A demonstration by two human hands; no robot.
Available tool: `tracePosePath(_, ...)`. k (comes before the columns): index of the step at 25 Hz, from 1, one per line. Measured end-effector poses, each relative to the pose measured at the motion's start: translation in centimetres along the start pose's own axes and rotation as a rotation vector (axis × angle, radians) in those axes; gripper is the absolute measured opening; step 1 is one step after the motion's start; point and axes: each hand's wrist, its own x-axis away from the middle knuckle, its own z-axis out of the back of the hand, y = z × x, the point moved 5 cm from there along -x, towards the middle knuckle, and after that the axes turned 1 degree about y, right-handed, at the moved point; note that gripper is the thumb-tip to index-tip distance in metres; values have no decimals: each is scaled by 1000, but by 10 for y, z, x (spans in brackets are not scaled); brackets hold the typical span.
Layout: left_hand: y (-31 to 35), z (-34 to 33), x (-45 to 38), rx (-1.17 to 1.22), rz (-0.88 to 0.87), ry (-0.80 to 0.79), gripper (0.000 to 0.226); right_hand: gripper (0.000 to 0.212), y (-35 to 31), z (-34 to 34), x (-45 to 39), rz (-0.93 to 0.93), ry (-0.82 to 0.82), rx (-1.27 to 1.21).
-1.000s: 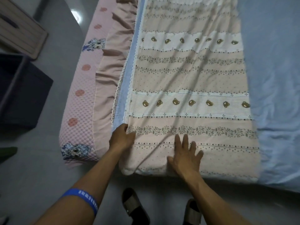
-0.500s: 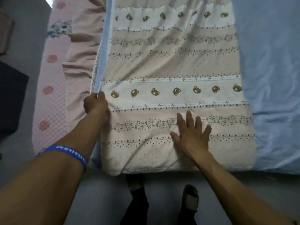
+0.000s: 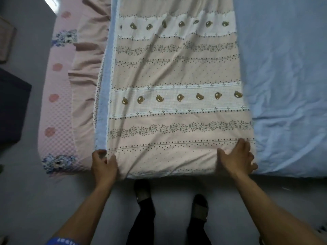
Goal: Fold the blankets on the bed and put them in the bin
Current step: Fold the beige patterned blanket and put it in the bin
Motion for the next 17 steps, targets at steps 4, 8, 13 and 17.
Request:
tracePosePath(4, -9, 3, -2, -34, 35, -46, 8, 92, 30, 10, -15, -93, 56, -182)
tracePosePath(8, -2, -5, 9, -219, -20, -100, 27, 80, 54, 12, -23, -166, 39, -217)
tracePosePath(13, -3, -14, 18, -374, 5, -20, 38, 39, 62, 20, -34, -41, -10, -237)
tracePosePath(17, -6, -5, 14, -164, 30, -38, 41, 33, 69, 29, -38, 49, -34, -275)
